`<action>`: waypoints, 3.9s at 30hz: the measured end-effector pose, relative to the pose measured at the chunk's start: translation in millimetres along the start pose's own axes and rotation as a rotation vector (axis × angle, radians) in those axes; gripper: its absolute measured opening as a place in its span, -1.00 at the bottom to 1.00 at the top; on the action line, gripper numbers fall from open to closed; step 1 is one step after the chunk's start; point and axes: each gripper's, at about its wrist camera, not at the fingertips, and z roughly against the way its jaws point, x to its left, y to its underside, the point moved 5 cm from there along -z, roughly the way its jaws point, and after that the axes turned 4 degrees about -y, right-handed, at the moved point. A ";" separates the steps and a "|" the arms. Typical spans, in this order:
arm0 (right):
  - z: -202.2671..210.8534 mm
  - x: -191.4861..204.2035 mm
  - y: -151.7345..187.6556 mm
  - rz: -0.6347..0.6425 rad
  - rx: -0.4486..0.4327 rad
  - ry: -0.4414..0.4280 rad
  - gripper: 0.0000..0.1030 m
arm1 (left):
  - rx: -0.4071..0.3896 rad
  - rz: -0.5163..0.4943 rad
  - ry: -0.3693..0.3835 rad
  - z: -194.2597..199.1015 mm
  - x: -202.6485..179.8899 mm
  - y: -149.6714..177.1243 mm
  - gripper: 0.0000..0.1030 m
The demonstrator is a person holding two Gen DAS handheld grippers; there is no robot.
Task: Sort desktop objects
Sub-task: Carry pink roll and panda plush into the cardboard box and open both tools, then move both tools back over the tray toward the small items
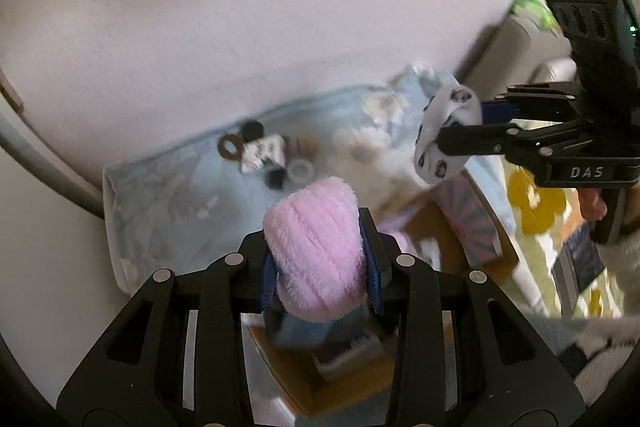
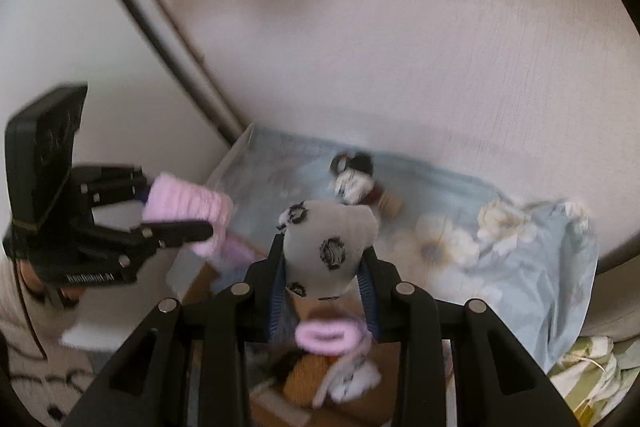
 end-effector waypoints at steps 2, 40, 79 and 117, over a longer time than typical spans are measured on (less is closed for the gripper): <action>-6.0 3.1 24.9 0.010 0.038 0.002 -0.41 | 0.027 -0.022 0.017 3.2 -13.1 12.6 -0.38; -54.8 -17.5 108.3 0.017 0.386 0.031 -0.33 | 0.226 -0.179 0.095 -67.8 -57.7 87.6 -0.30; -19.9 21.2 73.5 0.220 0.299 0.034 0.99 | 0.136 -0.045 -0.087 -27.6 10.2 56.5 0.99; -202.1 -113.5 -37.0 0.314 0.319 -0.002 0.37 | 0.292 0.176 0.137 -254.7 95.5 -47.9 0.74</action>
